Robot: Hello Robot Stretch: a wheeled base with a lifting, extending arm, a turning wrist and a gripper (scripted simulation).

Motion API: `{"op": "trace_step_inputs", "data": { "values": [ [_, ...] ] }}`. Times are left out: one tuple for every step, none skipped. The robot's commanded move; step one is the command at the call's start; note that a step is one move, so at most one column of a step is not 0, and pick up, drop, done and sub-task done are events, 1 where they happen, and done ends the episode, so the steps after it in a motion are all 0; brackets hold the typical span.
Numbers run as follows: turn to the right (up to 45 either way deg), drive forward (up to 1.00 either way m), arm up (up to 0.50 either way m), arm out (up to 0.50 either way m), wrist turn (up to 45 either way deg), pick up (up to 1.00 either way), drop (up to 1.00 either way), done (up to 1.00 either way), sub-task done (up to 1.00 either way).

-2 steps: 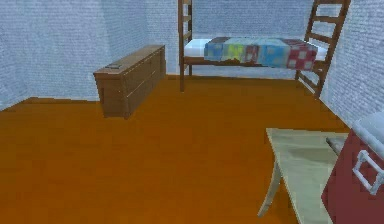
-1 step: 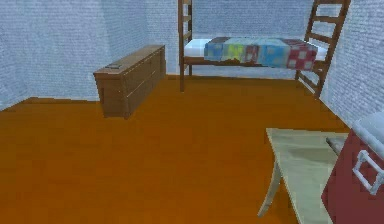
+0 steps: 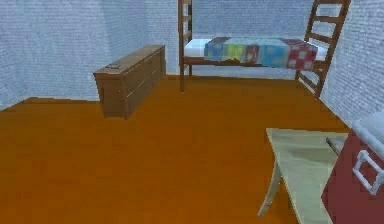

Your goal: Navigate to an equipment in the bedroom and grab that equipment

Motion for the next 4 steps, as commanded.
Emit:
{"op": "trace_step_inputs", "data": {
  "values": [
    [0.0, 0.0, -0.2, 0.0, 0.0, 0.0, 0.0, 0.0, 0.0],
    [0.0, 0.0, 0.0, 0.0, 0.0, 1.0, 0.0, 0.0, 0.0],
    [0.0, 0.0, 0.1, 0.0, 0.0, 0.0, 0.0, 0.0, 0.0],
    [0.0, 0.0, 0.0, 0.0, 0.0, 0.0, 0.0, 1.0, 0.0]
  ]
}}
